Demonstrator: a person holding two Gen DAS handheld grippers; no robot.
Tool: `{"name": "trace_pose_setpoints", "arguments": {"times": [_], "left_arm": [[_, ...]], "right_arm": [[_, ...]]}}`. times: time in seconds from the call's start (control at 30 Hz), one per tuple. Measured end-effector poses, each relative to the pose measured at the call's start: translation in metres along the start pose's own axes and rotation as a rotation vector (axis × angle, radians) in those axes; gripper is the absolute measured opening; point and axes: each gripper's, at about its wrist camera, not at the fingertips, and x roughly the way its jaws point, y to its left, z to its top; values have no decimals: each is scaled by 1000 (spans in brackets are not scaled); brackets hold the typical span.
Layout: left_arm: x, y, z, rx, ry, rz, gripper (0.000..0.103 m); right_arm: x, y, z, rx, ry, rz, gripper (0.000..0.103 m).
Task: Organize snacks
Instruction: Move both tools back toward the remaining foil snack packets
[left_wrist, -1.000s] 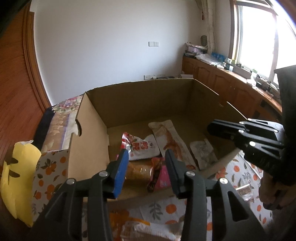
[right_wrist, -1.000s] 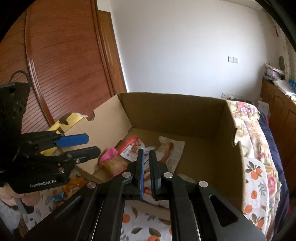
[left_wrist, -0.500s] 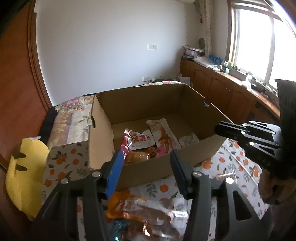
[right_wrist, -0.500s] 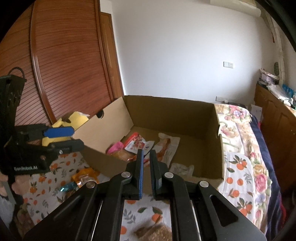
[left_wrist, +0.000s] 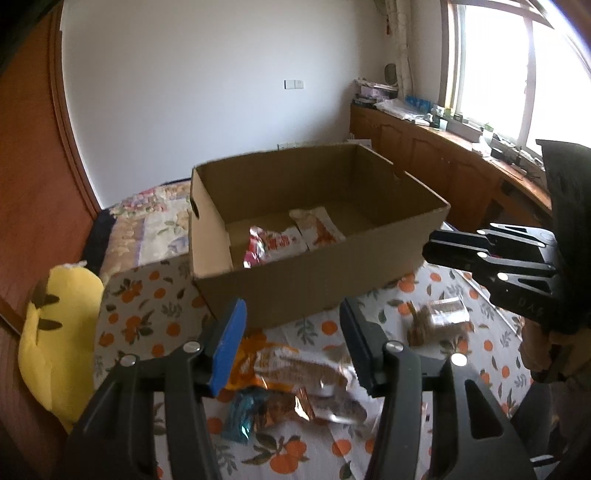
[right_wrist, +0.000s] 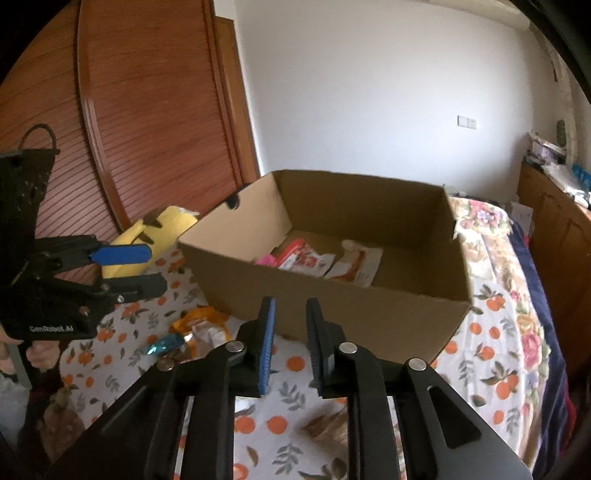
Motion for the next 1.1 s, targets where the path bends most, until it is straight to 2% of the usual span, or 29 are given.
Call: {"name": "trace_pose_setpoints", "arguments": {"times": [0.2,0.3,0.47,0.73,1.1], "left_arm": [[7,15,-34,-37,41,-60,53],[16,25,-52,-62,71,-55,53],[31,38,-71,-74,114,-22,53],[54,55,-91,-100,169,-16,55],[57,66,-95,-146,158,-37,55]], "right_arm": [[20,16,-13,3,40,48,33],[34,23,-18,8,64,77,46],[56,35,-23,0,108,117,61],[87,49,-30,-21,167,129,64],[111,59,-38,-61,222,153,64]]}}
